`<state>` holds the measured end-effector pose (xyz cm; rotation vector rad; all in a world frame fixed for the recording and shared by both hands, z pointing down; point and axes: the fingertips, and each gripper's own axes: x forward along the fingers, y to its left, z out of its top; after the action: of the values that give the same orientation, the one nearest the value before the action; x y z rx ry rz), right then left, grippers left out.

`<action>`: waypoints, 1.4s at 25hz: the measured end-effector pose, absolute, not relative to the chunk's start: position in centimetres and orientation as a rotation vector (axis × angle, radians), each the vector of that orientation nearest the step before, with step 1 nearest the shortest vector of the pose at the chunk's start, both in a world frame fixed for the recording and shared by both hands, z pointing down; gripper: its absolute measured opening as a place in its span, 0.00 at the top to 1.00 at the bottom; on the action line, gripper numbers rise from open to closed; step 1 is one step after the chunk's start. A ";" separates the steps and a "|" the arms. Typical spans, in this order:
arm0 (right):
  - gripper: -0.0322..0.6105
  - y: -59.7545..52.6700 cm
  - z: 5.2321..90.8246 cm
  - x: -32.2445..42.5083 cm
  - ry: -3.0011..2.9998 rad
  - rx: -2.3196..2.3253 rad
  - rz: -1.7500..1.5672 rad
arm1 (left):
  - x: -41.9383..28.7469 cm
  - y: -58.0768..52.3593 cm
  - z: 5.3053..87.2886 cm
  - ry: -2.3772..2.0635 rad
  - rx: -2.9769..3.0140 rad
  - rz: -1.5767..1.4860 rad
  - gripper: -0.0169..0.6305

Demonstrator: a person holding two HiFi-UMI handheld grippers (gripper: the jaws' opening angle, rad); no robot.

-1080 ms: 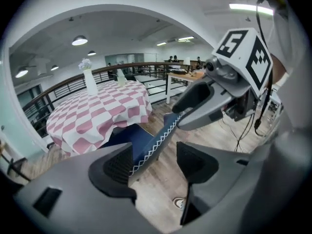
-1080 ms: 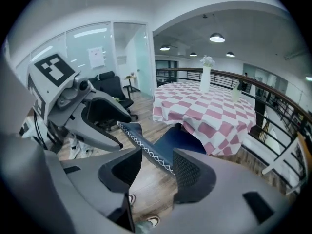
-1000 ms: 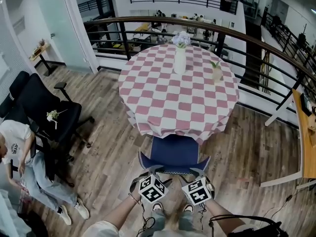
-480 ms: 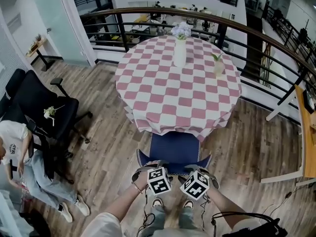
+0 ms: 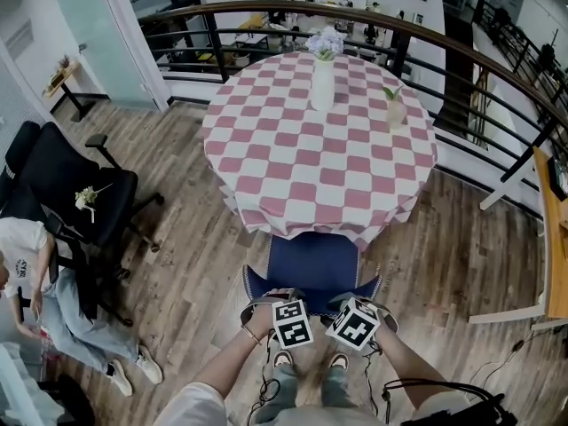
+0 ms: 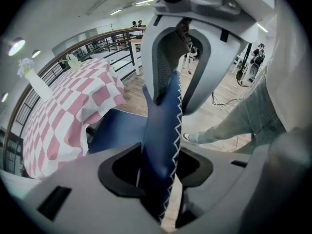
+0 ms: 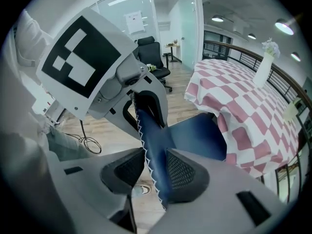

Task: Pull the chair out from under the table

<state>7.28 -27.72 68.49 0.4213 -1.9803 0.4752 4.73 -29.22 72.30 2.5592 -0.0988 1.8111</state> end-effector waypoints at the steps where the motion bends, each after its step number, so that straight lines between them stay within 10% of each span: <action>1: 0.72 -27.7 68.5 7.3 -1.978 0.418 0.482 | 4.7 -29.2 72.4 -0.093 2.565 1.823 0.70; 35: 0.76 -17.7 70.0 4.2 -1.936 0.241 0.431 | 1.7 -18.7 73.8 0.155 2.456 1.836 0.79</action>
<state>4.20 -17.75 69.98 0.2412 -1.9357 0.4309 1.75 -18.66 73.77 2.4559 0.1547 1.8356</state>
